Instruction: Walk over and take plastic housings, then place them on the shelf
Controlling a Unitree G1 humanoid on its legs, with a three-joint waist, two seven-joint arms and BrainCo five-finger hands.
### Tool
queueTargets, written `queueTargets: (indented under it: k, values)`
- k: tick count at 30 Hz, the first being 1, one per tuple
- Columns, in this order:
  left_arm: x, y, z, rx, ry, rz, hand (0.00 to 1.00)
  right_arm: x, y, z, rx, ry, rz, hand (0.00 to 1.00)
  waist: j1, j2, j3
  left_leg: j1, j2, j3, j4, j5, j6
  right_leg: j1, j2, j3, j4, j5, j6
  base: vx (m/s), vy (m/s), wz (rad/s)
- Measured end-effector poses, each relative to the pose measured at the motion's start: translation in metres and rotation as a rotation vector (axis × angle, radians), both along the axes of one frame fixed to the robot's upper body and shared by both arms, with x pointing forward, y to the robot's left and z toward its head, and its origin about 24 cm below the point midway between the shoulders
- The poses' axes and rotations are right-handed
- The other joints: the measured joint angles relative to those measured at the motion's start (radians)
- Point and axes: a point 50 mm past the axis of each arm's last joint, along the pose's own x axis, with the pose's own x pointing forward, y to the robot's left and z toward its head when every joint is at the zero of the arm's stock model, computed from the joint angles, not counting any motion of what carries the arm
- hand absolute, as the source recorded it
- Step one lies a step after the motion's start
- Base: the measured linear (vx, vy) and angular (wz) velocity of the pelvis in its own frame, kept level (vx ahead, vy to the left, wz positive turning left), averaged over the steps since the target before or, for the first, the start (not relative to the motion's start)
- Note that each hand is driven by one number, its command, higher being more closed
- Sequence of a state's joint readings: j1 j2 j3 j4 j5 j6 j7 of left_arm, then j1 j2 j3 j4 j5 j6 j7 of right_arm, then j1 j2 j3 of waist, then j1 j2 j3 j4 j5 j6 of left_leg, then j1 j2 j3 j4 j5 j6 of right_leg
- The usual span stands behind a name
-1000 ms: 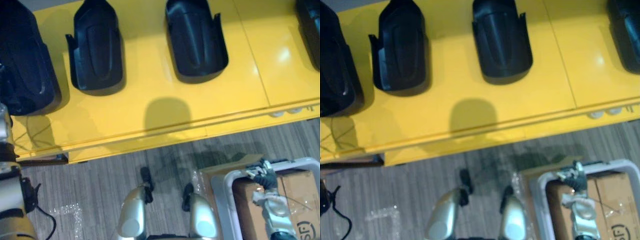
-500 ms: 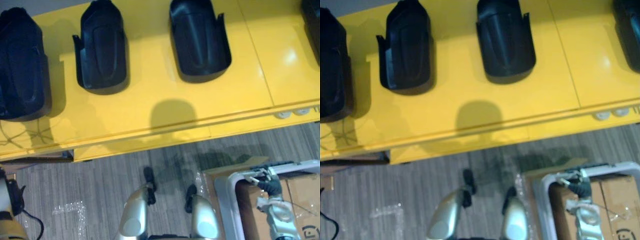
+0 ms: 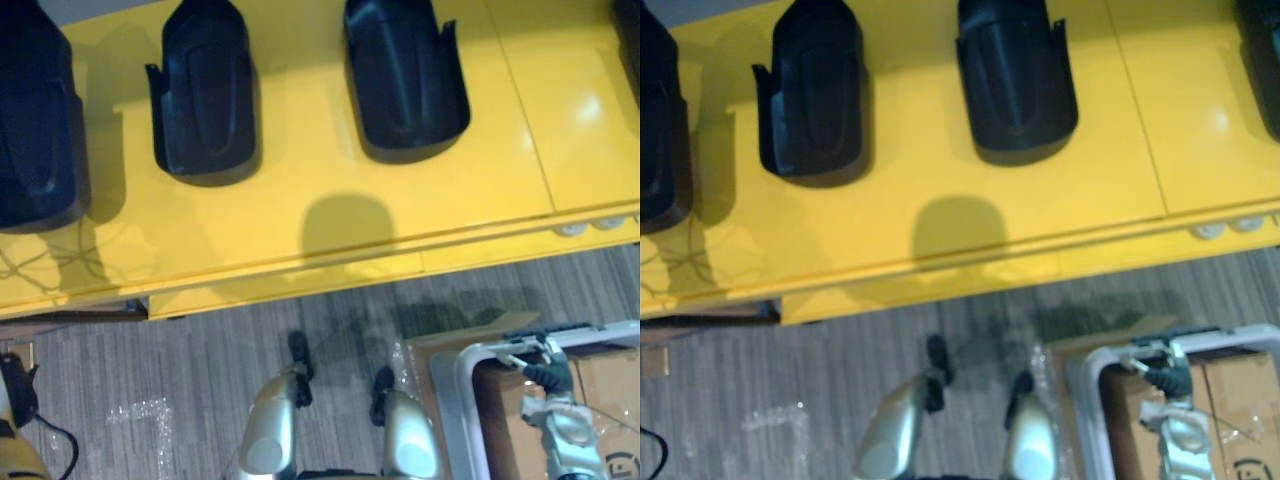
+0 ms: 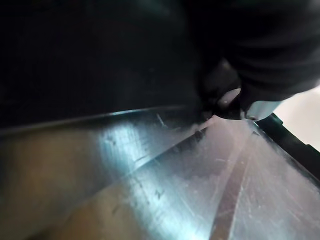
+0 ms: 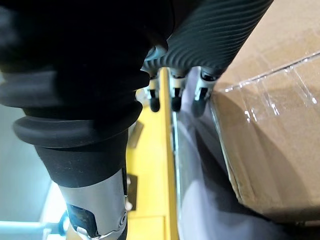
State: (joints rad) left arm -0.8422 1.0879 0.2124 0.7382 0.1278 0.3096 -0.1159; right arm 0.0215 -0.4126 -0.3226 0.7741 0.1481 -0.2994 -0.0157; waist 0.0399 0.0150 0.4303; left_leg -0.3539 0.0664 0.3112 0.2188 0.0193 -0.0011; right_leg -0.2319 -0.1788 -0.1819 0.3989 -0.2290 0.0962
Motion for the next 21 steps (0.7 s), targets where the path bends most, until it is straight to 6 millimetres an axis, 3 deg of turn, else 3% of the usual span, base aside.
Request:
queueTargets:
  k: [4,15,21]
  values:
    - [-0.002,0.0029,0.0057,-0.009,-0.032,0.04,1.0,-0.0013,-0.0019,-0.0004,0.007,-0.002,-0.016,0.0,0.003,0.0,0.0,-0.002,0.008,0.001,0.004,-0.002,0.003,0.004,0.009,0.005,-0.011,0.012,-0.003,0.01,0.024,-0.04]
    - [-0.0036,0.0089,-0.0023,-0.053,-0.003,0.072,1.0,0.0013,-0.0071,0.0026,0.032,-0.036,-0.062,0.0,0.003,-0.004,0.002,-0.036,0.028,0.005,0.036,-0.012,0.007,-0.013,0.026,0.022,-0.029,0.026,-0.002,-0.01,0.011,-0.04]
    - [-0.0028,0.0084,0.0031,-0.059,-0.016,0.074,1.0,0.0061,-0.0052,0.0023,0.043,-0.041,-0.063,0.0,0.011,-0.021,0.011,-0.069,0.05,0.001,0.058,-0.015,0.009,-0.032,0.047,0.026,-0.043,0.041,-0.009,0.0,-0.001,-0.02]
